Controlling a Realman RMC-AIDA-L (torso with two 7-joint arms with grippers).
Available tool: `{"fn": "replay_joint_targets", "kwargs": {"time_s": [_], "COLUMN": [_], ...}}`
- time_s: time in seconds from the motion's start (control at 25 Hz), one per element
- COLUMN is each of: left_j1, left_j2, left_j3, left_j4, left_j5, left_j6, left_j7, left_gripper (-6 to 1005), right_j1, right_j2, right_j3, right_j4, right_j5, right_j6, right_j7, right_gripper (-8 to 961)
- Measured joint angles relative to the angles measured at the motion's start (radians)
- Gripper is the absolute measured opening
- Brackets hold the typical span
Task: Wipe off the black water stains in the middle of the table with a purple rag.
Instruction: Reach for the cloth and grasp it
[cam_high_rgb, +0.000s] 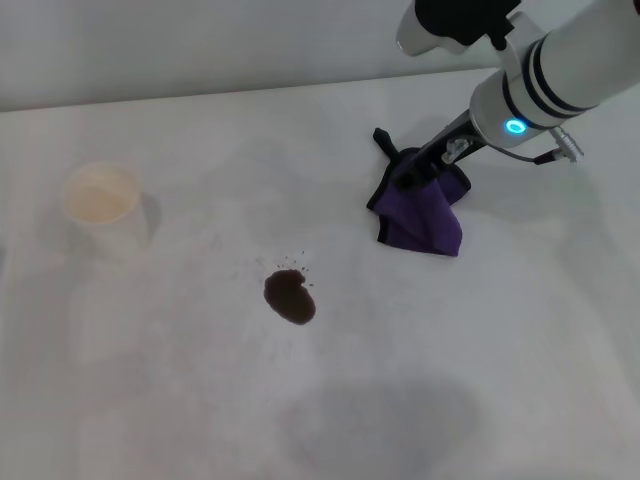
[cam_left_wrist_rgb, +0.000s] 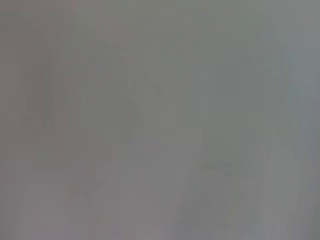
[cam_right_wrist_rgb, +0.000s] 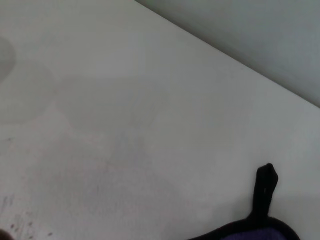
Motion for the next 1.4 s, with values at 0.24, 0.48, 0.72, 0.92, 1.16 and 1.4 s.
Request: {"fn": "replay_joint_targets", "kwargs": {"time_s": [0.24,0.48,0.72,0.92,1.16,1.4], "left_j1": [-0.012,-0.021,-0.029,-0.034,-0.042,-0.046], "left_j2": [0.000,0.001,0.000,0.000,0.000,0.000], "left_j3": [-0.001,-0.002,-0.002,-0.002,-0.001,-0.002], "left_j4": [-0.011,-0.016,-0.016,-0.016,-0.016,-0.017], "left_j5": [0.000,0.004,0.002,0.000,0.000,0.000], "left_j6": [-0.001,-0.007,-0.013,-0.013,-0.013,-0.013], "left_j7": [0.000,0.000,0.000,0.000,0.000,0.000], "left_gripper": [886,885,886,886,885,886], "right_j1": [0.004,0.009,0.011,0.011,0.031,0.046], "right_j2": [-0.002,0.000,-0.002,-0.002,-0.001,0.001], "right_j3": [0.003,0.011,0.007,0.005,0.005,0.006], "right_j4": [0.052,0.099,0.110,0.118,0.167,0.198], "right_j5": [0.006,0.010,0.005,0.003,0.004,0.009], "right_j6": [-0.029,-0.041,-0.054,-0.068,-0.076,-0.089], "right_j7": [0.005,0.012,0.010,0.008,0.006,0.005], "right_gripper": [612,597,582,570,384,353]}}
